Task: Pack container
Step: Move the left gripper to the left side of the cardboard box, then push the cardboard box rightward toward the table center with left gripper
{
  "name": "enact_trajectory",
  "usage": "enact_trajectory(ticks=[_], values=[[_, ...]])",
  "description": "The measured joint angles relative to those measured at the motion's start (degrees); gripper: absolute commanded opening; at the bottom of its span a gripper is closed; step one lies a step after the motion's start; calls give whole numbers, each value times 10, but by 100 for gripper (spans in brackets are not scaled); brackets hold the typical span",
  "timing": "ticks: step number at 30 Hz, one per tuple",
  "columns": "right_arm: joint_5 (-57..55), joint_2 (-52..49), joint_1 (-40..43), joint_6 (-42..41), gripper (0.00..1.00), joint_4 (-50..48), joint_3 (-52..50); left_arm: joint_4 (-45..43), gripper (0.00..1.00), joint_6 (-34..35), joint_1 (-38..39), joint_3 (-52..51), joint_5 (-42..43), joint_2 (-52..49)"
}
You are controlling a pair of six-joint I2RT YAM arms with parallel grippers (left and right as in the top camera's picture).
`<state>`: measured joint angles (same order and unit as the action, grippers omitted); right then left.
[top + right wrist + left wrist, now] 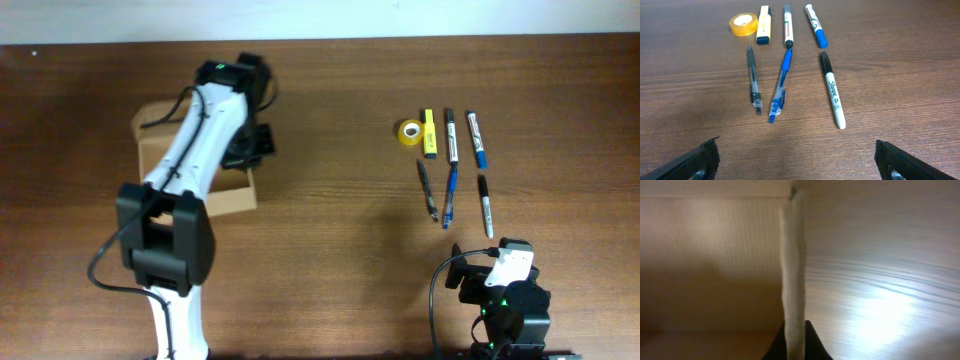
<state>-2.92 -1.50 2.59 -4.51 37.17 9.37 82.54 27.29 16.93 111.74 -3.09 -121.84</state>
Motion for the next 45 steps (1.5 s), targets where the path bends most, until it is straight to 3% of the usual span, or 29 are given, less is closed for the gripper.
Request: enact_trajectory(ticks=[4,10,18,31,38,41,45], values=[[0,0,0,0,99,0,0,10,2,20,76,101,-21,0],[0,0,0,0,99,0,0,-29,2,82,156,145,-34,0],[0,0,0,0,99,0,0,-97,2,127,165,146,-16,-28],[0,0,0,0,99,0,0,-100,2,126,169,146,35,-144],[0,0,0,0,99,0,0,-100,29,110,173,146,51,-149],[0,0,0,0,99,0,0,-99,38,101,174,146,59,-155],[0,0,0,0,99,0,0,-82,41,90,175,170,67,-167]])
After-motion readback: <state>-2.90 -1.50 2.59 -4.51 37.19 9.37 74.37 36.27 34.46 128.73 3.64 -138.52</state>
